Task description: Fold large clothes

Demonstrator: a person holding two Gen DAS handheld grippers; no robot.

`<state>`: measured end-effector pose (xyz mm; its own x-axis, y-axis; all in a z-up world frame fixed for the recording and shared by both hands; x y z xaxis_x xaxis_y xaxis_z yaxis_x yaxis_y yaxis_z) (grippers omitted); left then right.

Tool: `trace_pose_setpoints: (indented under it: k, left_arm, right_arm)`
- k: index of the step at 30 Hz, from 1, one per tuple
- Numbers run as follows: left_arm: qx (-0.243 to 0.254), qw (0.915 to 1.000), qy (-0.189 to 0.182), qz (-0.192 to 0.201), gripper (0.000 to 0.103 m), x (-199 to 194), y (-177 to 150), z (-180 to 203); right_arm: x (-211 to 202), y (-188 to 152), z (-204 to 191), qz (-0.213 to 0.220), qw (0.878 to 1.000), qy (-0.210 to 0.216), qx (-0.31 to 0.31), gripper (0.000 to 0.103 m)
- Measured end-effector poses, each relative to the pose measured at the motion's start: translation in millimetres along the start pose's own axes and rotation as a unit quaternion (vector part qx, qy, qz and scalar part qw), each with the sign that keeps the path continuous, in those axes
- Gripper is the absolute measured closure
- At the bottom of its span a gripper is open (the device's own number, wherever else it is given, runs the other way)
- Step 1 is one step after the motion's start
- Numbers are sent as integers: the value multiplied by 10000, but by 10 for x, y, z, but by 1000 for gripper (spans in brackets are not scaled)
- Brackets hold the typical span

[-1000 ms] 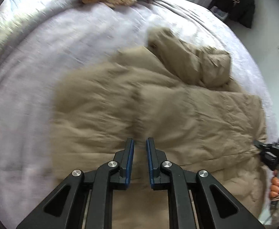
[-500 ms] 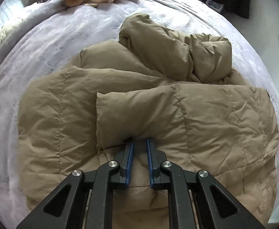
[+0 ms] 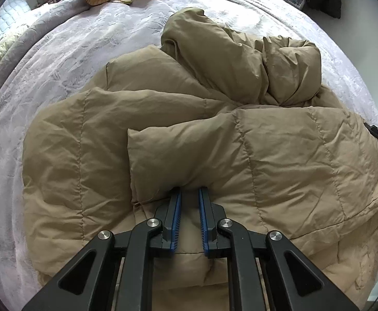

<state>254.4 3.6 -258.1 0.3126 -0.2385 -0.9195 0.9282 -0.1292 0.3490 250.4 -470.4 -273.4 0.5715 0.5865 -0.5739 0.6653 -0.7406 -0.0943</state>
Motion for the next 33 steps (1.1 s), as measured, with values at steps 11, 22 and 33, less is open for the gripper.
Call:
trace_pose_setpoints:
  k: [11, 22, 33]
  left_arm:
    - [-57, 10000, -50, 17, 88, 26, 135, 116]
    - [6, 9999, -127, 62, 88, 46, 93, 92]
    - [14, 9999, -71, 126, 88, -18, 7, 59]
  right_arm:
    - [-298, -95, -434, 794, 9682, -1832, -1506, 89]
    - [-119, -964, -379, 99, 9016, -2858, -3244, 96]
    - [-81, -928, -336, 108, 9001, -2931, -3221, 98]
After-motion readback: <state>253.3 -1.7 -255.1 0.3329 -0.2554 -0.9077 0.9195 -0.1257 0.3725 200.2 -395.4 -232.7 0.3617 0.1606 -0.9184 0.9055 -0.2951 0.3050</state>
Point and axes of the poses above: each gripper's, at about its wrist camera, not at the fingertips, and x roughly the way its jaws point, z to its right, y to its top, the point moved 1 cm from there along x, roughly the way its jaws point, and after that the axes turned 3 degrees about -y, right-handed, at the moved point
